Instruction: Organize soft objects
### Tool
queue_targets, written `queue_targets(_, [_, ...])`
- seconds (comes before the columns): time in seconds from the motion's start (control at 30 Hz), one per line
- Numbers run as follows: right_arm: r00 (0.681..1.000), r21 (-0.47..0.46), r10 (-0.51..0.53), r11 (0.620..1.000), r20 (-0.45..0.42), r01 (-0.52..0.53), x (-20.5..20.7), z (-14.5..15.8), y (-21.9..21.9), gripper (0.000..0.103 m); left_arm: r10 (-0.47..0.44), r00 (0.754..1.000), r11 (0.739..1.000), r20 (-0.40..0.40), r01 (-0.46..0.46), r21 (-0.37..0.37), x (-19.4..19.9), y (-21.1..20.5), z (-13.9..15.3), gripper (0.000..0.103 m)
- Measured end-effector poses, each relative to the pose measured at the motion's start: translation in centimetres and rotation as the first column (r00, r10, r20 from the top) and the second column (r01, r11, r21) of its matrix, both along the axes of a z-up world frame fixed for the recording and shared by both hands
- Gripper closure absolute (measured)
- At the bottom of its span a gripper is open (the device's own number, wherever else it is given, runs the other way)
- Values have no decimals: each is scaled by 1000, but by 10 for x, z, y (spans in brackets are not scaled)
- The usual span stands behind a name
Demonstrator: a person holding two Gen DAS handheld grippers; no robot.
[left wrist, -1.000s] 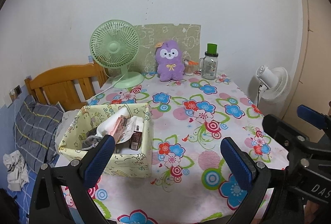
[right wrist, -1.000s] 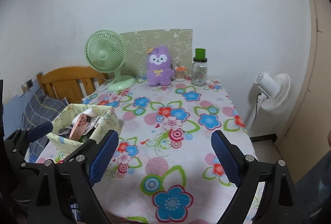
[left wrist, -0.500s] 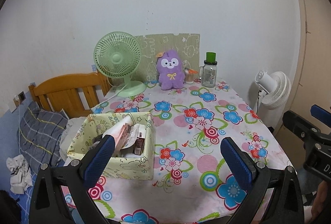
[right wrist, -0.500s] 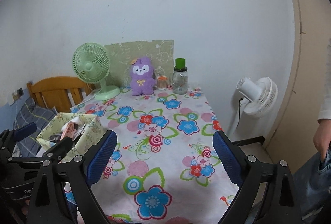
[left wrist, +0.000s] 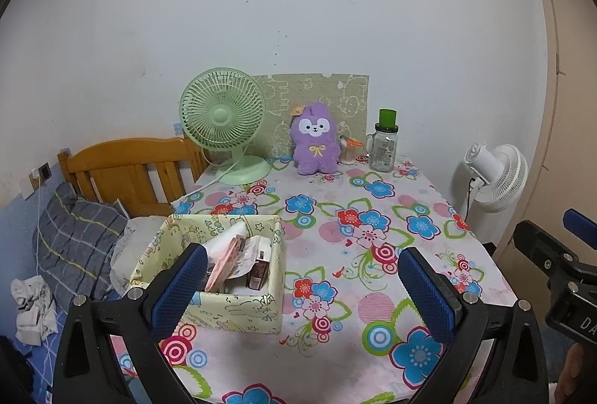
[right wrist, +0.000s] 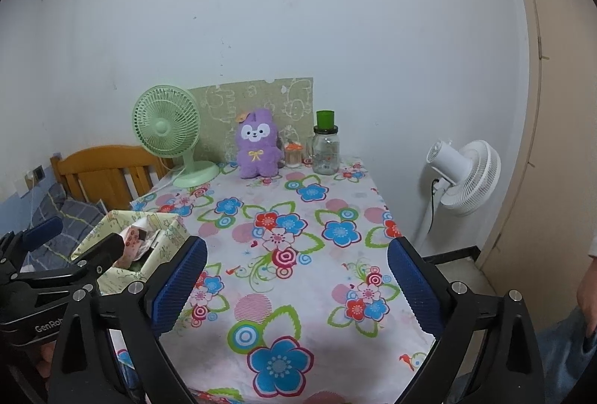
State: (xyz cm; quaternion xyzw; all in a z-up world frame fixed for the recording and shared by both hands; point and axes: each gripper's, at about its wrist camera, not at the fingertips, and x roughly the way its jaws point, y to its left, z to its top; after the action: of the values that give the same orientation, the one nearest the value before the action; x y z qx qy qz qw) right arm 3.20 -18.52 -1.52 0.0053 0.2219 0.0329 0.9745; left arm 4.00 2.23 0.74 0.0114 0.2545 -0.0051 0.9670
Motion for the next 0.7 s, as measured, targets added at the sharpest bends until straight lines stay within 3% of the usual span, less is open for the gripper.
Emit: queue_targets(0.7, [1000,4,25,1000,5,-25,2,0,10,1,-20,1000,1000,9,20,7,5,-3,1,0])
